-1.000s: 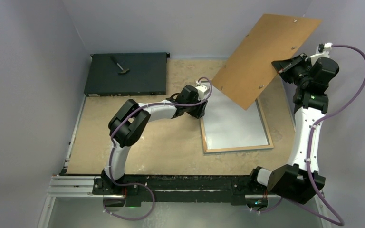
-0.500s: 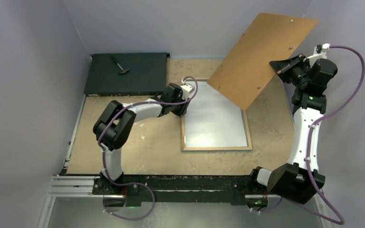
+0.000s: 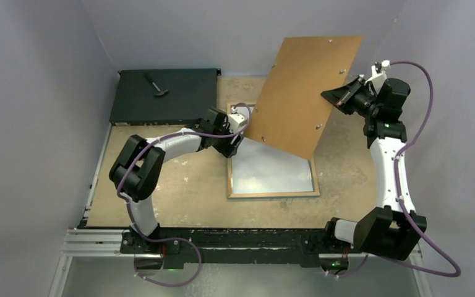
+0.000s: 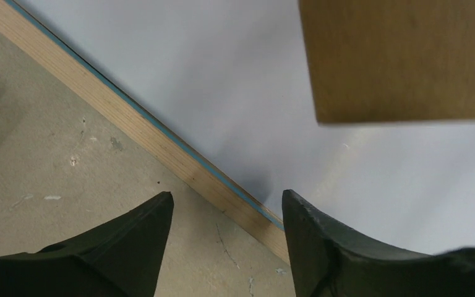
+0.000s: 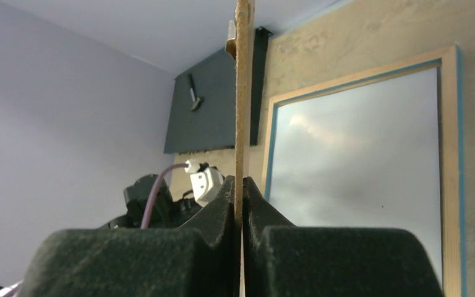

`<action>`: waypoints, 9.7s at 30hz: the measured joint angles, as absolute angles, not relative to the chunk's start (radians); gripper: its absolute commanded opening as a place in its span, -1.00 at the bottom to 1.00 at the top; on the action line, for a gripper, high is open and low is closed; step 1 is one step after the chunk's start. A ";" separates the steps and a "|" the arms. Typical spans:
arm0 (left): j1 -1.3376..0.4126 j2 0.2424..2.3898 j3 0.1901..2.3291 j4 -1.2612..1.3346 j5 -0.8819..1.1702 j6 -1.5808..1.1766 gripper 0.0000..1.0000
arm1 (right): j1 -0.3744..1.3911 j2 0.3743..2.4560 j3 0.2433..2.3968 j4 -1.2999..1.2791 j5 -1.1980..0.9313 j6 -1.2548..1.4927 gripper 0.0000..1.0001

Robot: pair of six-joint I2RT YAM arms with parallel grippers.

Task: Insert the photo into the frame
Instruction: Move the photo frame to the center of the board, then place the photo frame item in the photo frame, then install the photo frame at the center of the board.

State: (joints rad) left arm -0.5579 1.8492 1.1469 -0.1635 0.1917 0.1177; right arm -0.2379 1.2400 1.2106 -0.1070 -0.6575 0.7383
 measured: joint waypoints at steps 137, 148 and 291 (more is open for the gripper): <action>-0.323 1.876 1.147 -0.250 0.486 0.175 -0.23 | -0.114 1.731 1.102 -0.192 -1.013 0.466 -1.00; -0.330 1.905 1.148 -0.193 0.487 0.175 -0.28 | -0.109 1.765 1.148 -0.214 -1.021 0.449 -1.00; -0.296 1.835 1.032 -0.356 0.739 0.209 -0.47 | 0.714 1.813 0.843 0.490 -0.437 0.560 0.13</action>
State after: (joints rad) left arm -0.2958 1.8351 1.0325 -0.3561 0.7387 0.2092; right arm 0.7143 1.8130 0.8433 0.4896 -0.4374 0.5602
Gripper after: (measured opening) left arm 0.272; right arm 0.565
